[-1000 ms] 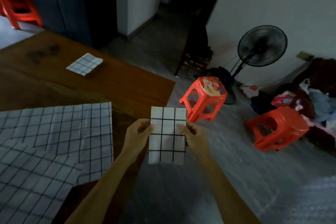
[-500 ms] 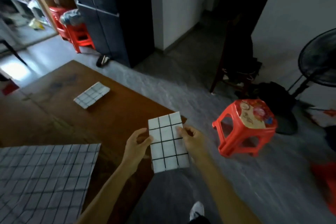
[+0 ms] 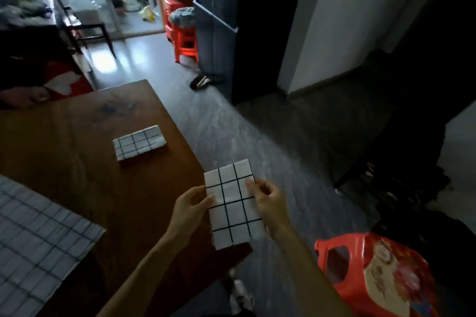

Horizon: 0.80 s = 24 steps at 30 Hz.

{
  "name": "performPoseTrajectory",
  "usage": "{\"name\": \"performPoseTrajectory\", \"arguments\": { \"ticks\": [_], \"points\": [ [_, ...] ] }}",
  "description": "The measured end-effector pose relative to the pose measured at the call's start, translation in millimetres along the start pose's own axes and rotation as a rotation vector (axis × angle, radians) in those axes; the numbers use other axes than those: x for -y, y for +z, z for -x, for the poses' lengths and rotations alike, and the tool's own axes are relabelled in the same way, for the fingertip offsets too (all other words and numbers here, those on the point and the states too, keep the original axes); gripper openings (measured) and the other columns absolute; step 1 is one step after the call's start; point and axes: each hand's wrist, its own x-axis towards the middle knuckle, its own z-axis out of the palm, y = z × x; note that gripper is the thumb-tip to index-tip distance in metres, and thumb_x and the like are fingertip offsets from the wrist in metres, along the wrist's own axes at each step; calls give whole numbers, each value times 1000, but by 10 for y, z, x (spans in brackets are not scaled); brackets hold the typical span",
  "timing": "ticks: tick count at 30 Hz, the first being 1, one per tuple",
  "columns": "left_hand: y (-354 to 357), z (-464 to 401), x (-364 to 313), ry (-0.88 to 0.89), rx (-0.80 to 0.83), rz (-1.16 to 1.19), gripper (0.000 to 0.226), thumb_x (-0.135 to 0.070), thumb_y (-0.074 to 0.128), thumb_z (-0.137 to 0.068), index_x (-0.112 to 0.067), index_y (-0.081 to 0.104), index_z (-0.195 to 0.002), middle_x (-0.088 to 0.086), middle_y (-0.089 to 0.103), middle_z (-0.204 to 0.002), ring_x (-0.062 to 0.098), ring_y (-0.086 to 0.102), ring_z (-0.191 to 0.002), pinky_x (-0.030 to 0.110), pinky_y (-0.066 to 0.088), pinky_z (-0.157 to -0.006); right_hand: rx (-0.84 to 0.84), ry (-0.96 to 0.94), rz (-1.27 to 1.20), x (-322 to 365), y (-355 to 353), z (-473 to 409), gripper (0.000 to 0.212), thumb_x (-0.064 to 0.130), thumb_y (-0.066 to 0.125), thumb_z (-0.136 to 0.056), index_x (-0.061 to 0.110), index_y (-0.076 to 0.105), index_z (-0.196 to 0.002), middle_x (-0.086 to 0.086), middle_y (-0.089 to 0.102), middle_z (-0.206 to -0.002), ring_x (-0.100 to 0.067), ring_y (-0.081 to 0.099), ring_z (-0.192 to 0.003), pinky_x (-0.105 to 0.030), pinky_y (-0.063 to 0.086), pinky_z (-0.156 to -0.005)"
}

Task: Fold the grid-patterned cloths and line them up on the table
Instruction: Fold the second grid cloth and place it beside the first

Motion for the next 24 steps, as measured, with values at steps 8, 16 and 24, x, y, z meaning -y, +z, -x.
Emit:
{"name": "performPoseTrajectory", "arguments": {
  "ticks": [8,16,24],
  "points": [
    [126,-856,-12,-90,-291,256,40,-19,65,-85,-19,52,-123,0,58,-116,20,65,-97,29,58,-61,352,25,188,318,301,-1293,18,25,66,-88,21,63,-106,-4,70,-103,-18,70,-91,-35,60,-75],
    [-174,-1255,16,-185,-735,365,45,-16,62,-87,-19,46,-130,-3,54,-115,14,61,-93,29,56,-61,759,110,351,310,1020,-2209,23,17,66,-88,19,62,-110,-7,70,-107,-19,69,-94,-39,58,-81],
    [-296,-1706,240,-400,-1229,419,46,-22,63,-88,-21,46,-132,11,45,-134,18,54,-99,30,56,-50,1193,-12,564,-20,2100,-3090,23,19,65,-89,19,65,-113,0,69,-105,-14,67,-95,-33,58,-78]
  ]
}}
